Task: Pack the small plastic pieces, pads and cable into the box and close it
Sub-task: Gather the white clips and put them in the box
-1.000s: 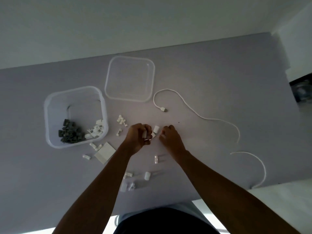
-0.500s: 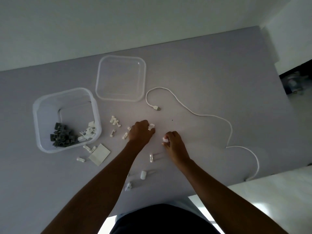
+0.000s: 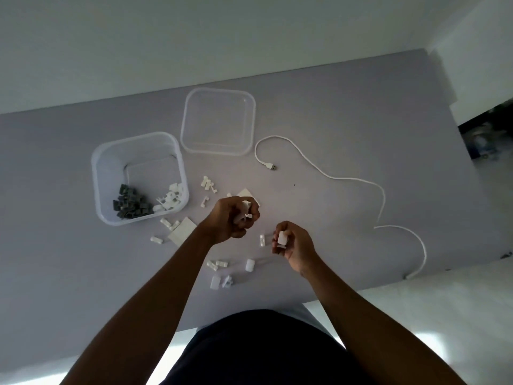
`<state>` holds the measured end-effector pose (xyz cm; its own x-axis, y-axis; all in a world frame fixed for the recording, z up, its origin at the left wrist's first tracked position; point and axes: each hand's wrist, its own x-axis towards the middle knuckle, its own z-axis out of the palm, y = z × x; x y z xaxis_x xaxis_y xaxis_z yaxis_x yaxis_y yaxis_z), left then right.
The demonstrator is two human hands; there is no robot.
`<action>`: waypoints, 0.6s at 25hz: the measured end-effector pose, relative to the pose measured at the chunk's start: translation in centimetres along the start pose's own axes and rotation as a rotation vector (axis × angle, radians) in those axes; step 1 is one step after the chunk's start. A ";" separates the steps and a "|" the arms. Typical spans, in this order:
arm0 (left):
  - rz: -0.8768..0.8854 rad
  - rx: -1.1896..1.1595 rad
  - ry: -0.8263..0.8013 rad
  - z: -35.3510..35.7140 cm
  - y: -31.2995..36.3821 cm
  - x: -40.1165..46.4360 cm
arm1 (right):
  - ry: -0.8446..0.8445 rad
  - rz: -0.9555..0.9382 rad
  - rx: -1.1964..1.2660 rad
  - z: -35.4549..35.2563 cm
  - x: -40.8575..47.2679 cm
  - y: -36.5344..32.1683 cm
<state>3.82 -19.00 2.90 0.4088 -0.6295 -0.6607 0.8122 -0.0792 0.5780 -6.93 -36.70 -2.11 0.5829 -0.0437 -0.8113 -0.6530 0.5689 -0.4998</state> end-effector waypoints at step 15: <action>-0.061 0.507 0.600 -4.1 -9.2 -7.9 | 0.269 -0.362 -1.257 4.3 -2.0 10.9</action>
<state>-5.18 -10.08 0.81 0.6413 -0.0996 -0.7608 0.6107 -0.5340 0.5847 -13.16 -26.89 -4.64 0.7991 -0.2724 -0.5360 -0.5661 -0.6411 -0.5182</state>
